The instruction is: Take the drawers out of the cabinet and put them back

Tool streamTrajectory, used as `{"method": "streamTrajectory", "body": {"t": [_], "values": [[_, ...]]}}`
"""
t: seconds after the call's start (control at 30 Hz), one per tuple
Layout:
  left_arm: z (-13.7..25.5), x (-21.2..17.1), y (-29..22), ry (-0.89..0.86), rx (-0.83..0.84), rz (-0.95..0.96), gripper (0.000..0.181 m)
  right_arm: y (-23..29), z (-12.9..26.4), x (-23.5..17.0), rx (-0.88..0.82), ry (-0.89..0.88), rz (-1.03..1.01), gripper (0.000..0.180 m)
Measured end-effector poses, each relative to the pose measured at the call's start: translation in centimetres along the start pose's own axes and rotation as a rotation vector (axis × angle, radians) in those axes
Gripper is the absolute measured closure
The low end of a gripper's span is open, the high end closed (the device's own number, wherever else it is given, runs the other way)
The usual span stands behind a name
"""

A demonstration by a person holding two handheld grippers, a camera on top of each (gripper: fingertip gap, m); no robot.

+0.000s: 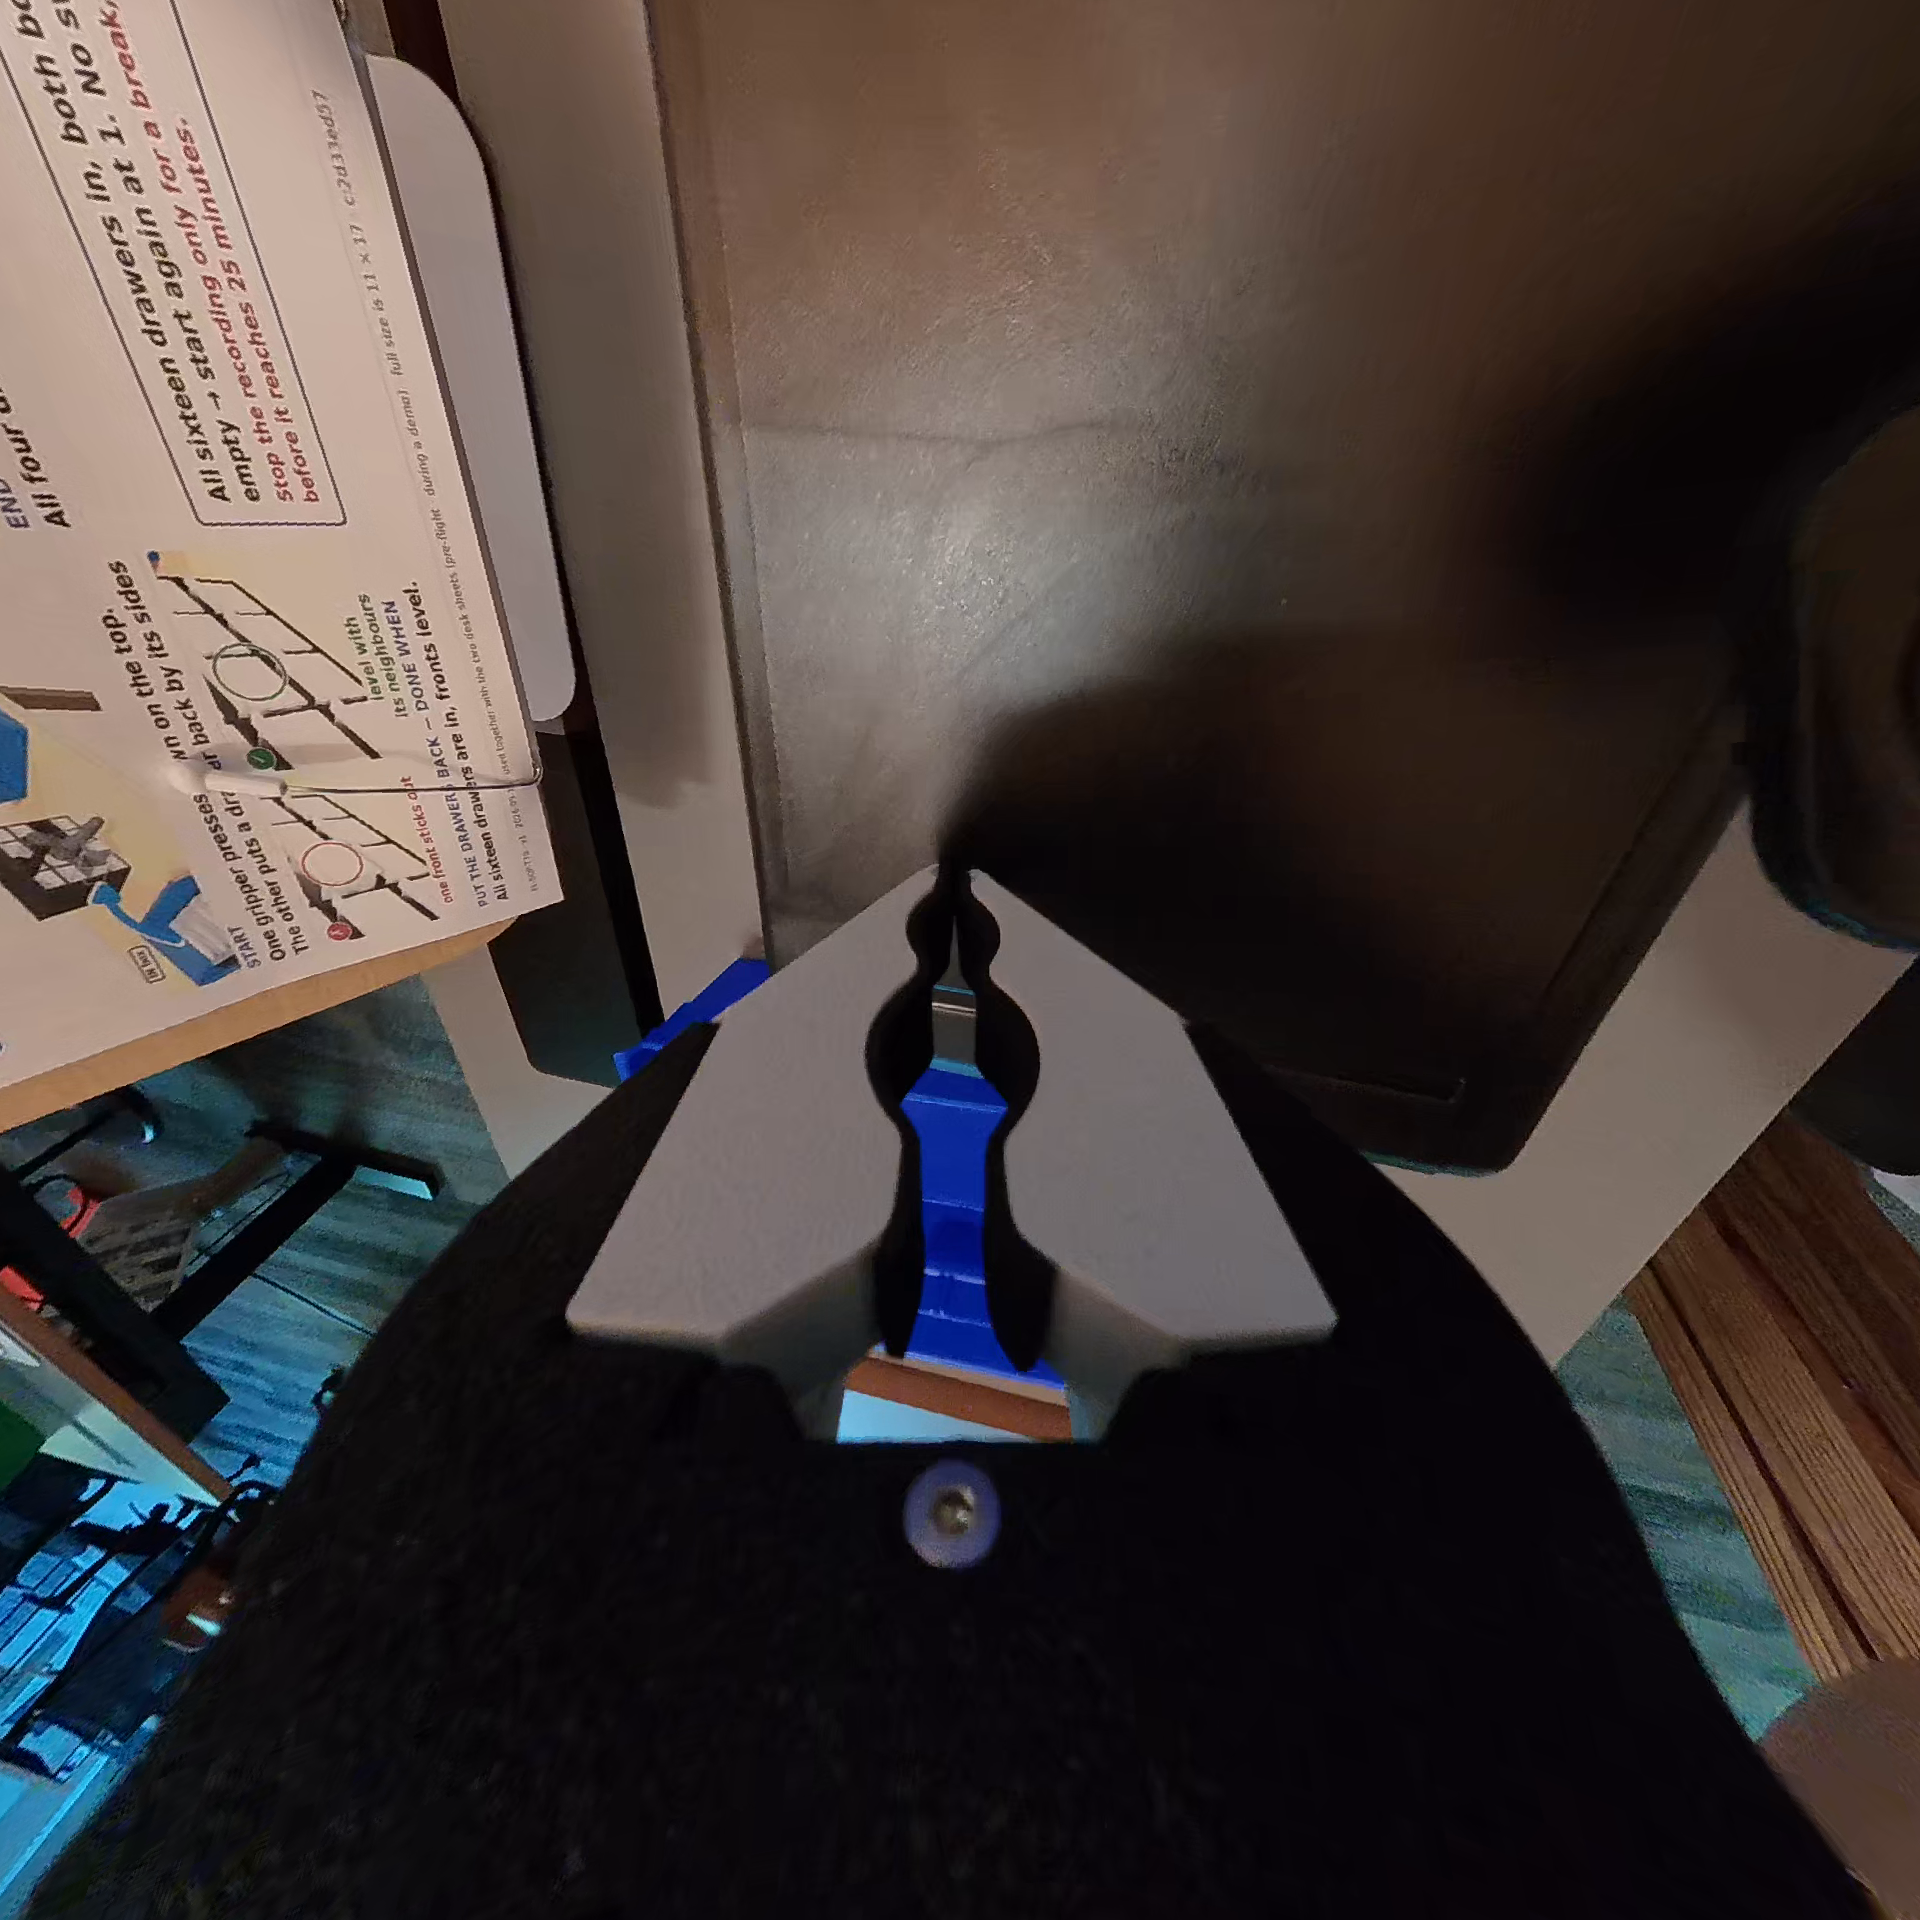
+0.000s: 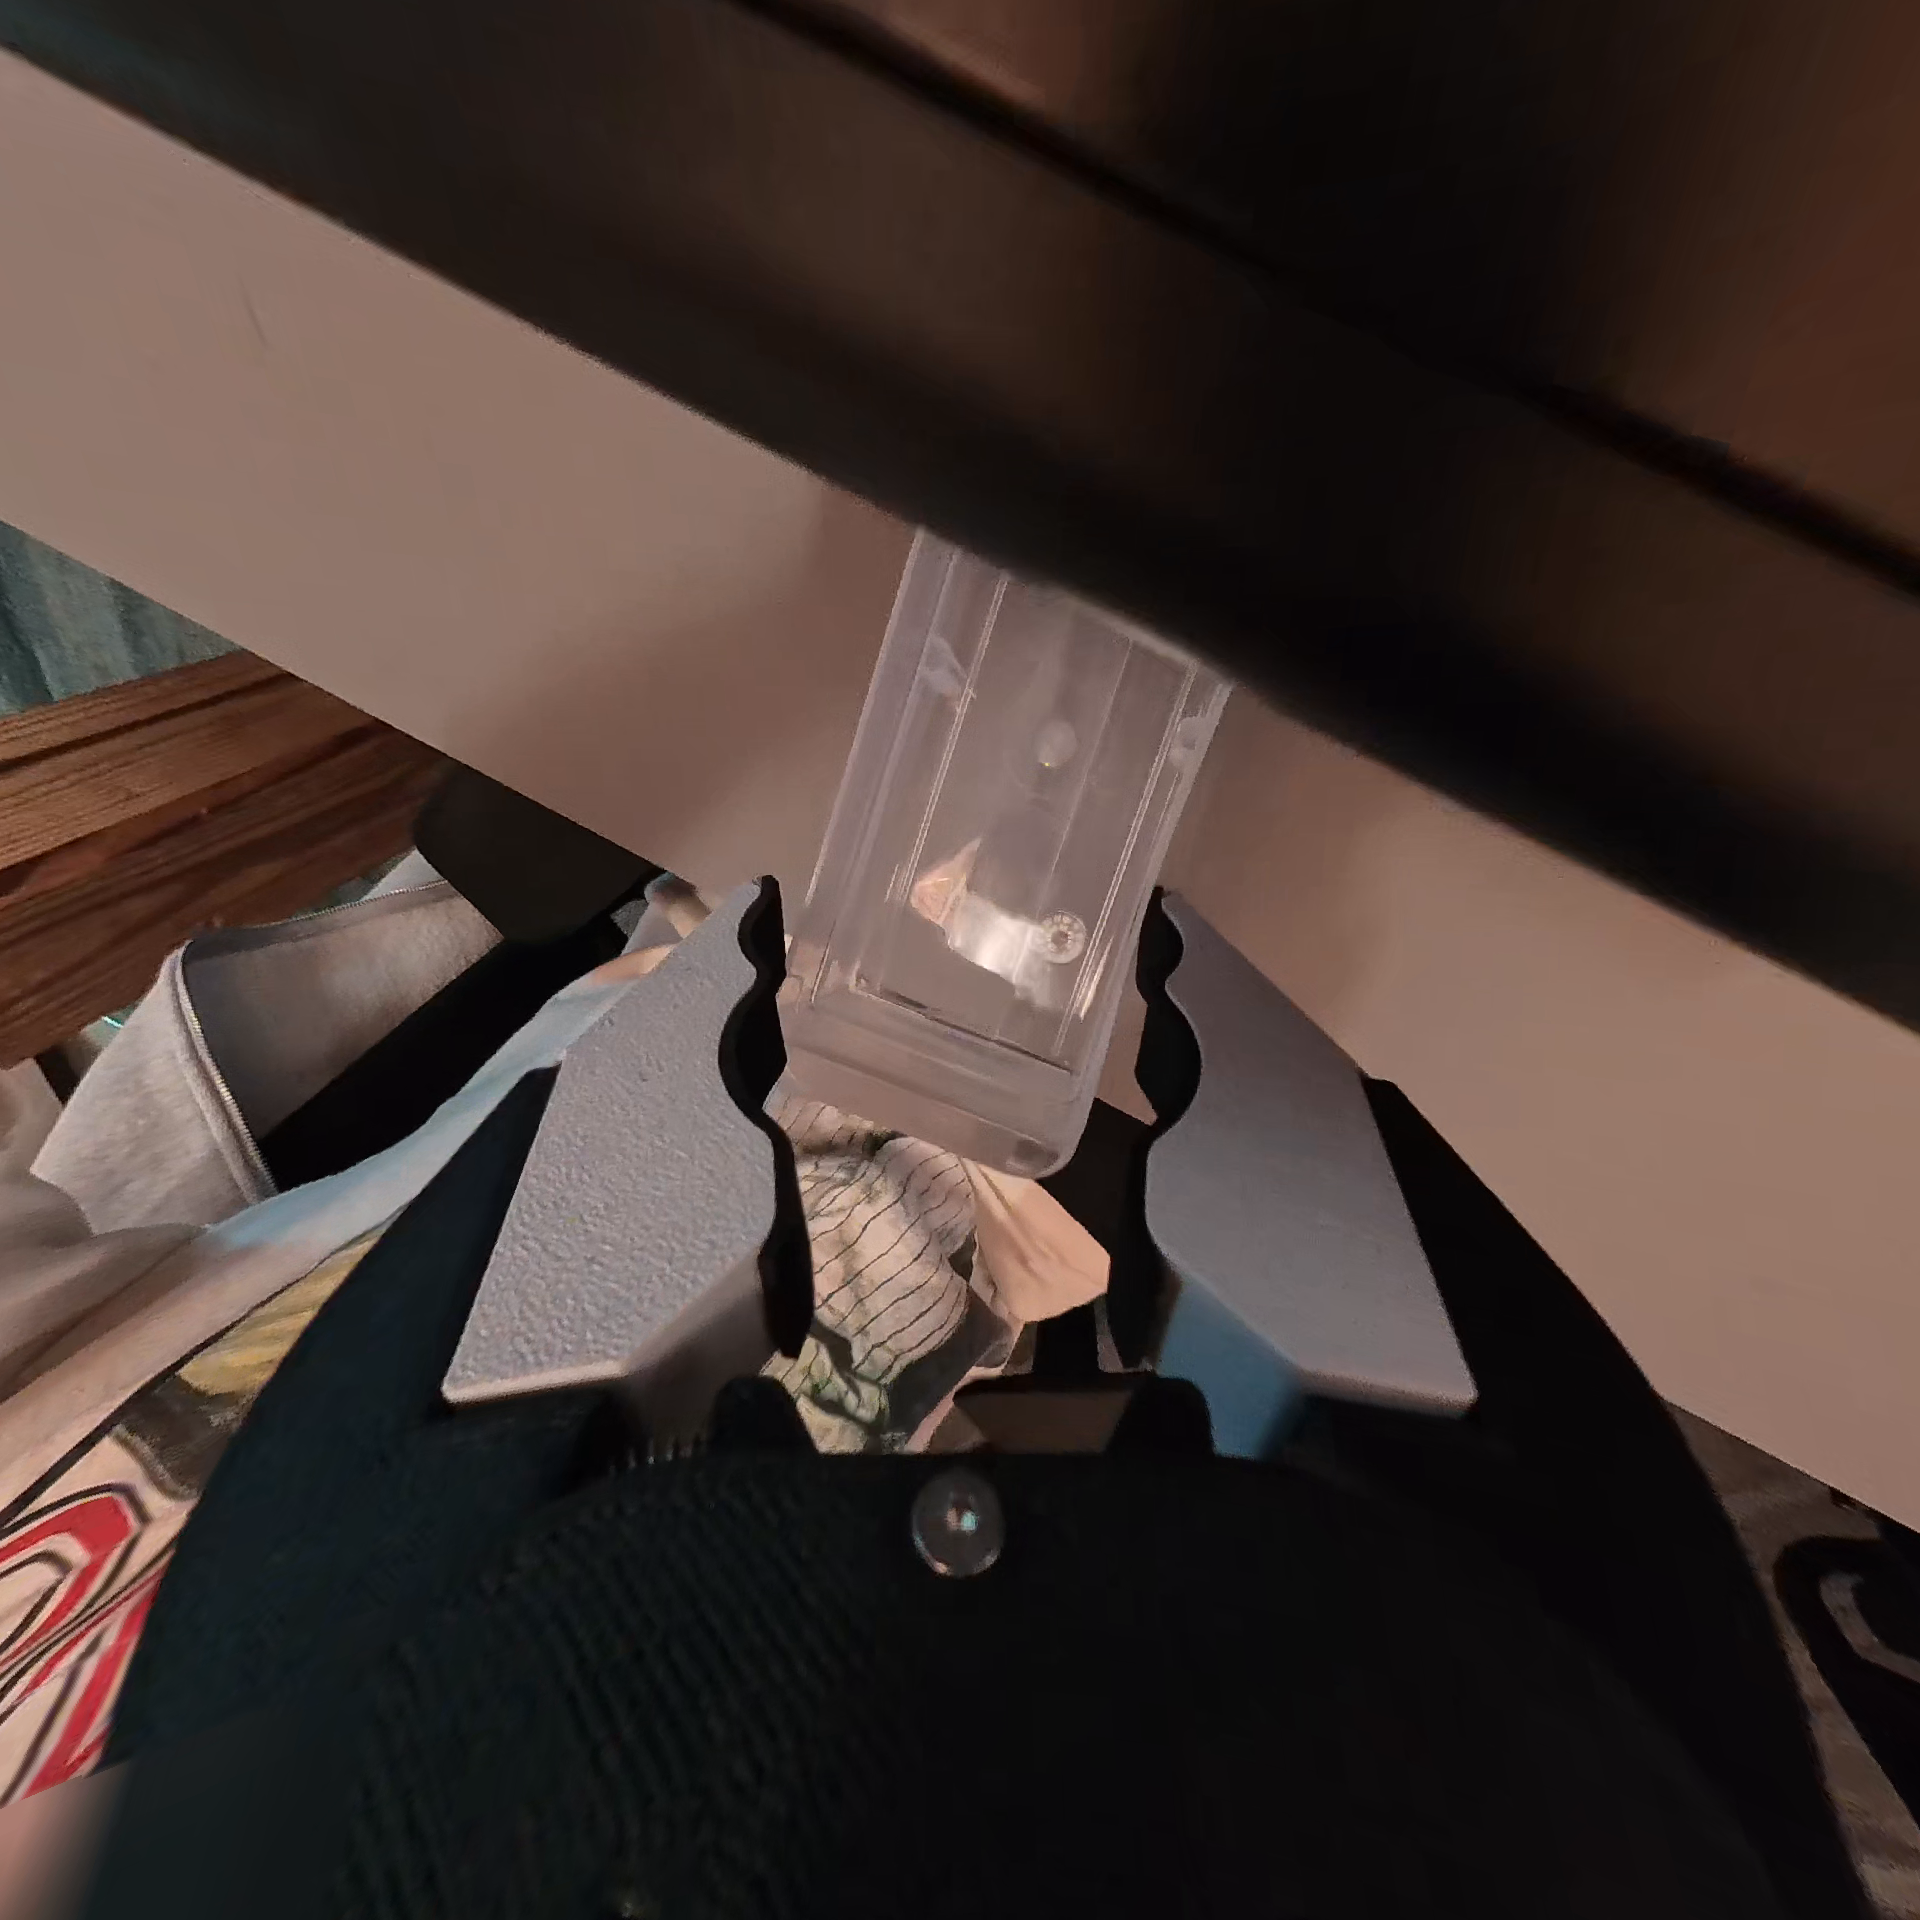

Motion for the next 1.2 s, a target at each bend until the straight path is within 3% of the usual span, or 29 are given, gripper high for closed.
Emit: {"method": "streamTrajectory", "body": {"t": [0.27,0.5,0.7,0.9,1.03,1.2], "values": [[0.0,-0.1,0.1,-0.039,-0.019,0.006,0.181,1.5,-0.2,-1.7,0.192,0.085,0.115,0.116],[0.0,-0.2,0.0,-0.058,-0.015,0.006,0.181,-0.6,-0.4,-6.0,0.175,0.165,0.398,0.116],[0.0,-0.2,0.0,-0.067,-0.012,-0.005,0.181,-11.0,2.1,-11.8,-0.086,0.183,0.648,0.116],[0.0,-0.4,0.0,-0.113,-0.01,0.01,0.181,-23.4,7.2,-15.2,-0.194,0.139,0.654,0.116],[0.0,-0.5,0.2,-0.144,-0.053,0.034,0.181,-31.0,11.3,-13.5,-0.33,0.082,0.719,0.115],[0.0,-0.5,0.2,-0.151,-0.073,0.062,0.181,-37.2,14.4,-7.4,-0.43,-0.049,0.869,0.116]]}}
Point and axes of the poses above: each gripper's, where its closed fingertips meet, z back along the fingers, x out of its top, y = z × x across the jaws, the point moved 4 cm from there along z, back along the fingers, and after that the axes turned 5 degrees about -x, right-handed, at the moved point
